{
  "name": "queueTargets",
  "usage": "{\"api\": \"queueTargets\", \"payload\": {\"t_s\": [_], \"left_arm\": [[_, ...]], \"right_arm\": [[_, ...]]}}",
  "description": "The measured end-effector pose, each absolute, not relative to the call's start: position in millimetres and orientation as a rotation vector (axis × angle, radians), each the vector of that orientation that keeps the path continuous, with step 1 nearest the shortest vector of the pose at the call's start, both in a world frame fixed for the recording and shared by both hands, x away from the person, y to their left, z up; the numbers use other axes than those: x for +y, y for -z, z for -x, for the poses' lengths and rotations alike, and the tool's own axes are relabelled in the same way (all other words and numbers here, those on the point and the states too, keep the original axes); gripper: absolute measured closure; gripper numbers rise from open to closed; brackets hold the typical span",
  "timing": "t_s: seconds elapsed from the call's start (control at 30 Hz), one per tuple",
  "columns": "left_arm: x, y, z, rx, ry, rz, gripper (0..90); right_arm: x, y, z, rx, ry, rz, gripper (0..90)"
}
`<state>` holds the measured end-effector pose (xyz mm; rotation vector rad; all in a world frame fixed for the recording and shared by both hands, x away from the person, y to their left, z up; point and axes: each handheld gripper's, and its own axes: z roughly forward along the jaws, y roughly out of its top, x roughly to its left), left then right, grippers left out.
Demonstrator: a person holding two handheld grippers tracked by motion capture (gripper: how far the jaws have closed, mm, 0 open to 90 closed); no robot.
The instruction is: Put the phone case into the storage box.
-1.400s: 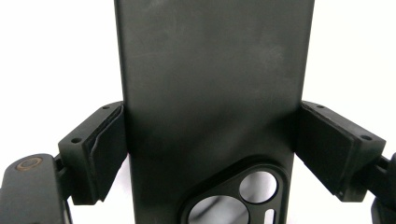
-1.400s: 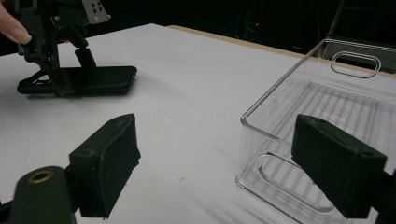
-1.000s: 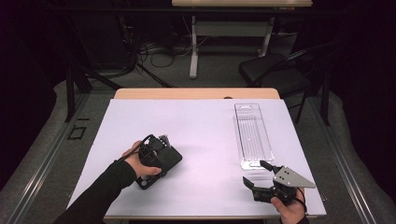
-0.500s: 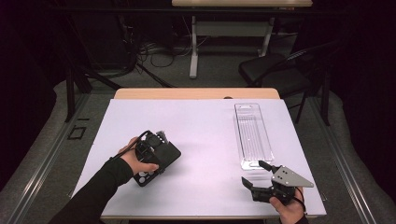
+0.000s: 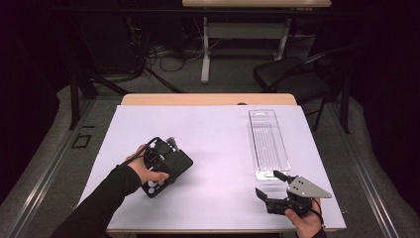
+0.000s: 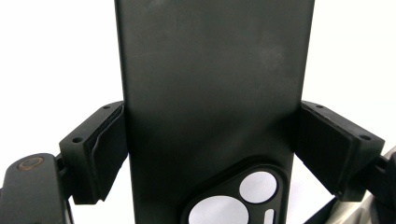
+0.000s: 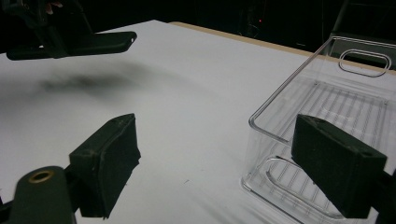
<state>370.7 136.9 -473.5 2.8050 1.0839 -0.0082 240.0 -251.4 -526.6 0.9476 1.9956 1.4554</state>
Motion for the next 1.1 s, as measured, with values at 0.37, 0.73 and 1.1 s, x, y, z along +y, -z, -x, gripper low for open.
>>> {"api": "queueTargets", "payload": {"t_s": [0.37,0.73,1.1], "left_arm": [[121.1,468.2,-372.4,1.015,0.012,-2.835,14.4],[103.3,458.6,-374.8,0.963,0.017,-2.847,14.4],[93.7,452.9,-375.5,0.925,0.007,-2.857,14.5]], "right_arm": [[-249.6,525.6,-240.8,1.992,-1.458,-0.94,14.4],[-240.2,520.0,-245.0,2.002,-1.427,-0.921,14.4],[-228.8,514.4,-253.4,2.046,-1.353,-0.901,14.6]]}}
